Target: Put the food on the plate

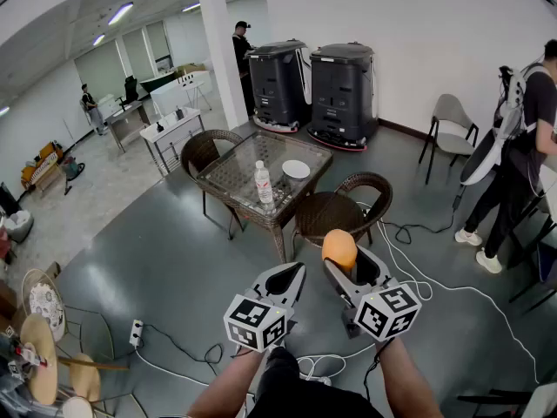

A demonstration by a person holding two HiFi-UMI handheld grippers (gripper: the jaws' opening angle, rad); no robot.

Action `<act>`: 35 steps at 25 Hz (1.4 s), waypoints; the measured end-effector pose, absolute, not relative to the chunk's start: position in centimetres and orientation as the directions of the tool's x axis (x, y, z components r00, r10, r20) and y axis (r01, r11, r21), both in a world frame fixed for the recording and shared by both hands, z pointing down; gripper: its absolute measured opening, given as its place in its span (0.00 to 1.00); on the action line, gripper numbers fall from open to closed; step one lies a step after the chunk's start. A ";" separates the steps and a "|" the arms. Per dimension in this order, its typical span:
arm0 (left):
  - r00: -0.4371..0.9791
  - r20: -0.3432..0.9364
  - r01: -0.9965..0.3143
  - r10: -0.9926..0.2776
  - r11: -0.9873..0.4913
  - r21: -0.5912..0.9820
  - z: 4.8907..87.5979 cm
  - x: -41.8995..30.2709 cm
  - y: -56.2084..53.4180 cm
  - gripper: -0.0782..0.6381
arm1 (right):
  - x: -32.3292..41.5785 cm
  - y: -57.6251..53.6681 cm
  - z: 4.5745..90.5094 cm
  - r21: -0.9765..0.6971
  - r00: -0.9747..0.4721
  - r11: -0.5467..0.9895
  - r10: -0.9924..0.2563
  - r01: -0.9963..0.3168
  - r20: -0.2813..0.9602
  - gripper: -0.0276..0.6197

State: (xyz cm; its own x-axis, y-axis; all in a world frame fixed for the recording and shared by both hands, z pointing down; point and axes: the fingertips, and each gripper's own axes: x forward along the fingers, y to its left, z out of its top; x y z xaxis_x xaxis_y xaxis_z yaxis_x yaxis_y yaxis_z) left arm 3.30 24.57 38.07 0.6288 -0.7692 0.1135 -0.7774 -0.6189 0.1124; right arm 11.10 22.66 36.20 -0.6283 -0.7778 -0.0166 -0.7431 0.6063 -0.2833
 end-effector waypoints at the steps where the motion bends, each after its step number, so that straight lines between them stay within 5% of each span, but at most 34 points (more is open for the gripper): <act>1: 0.630 0.114 -0.777 -0.769 -0.620 0.113 38.0 3.3 24.7 0.12 | 11.1 22.7 36.2 -0.287 -0.628 0.605 -0.778 -0.743 -0.015 0.51; 35: 0.624 0.127 -0.782 -0.771 -0.615 0.102 38.9 3.9 20.5 0.12 | 11.4 17.8 36.8 -0.297 -0.669 0.640 -0.743 -0.708 -0.005 0.51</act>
State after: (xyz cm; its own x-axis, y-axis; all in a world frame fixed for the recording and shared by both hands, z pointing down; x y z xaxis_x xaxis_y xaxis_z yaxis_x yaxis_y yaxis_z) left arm 3.90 20.49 38.92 0.6235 -0.7715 0.1266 -0.7818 -0.6150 0.1025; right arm 11.36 17.83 36.81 -0.6695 -0.7428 -0.0047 -0.7084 0.6403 -0.2970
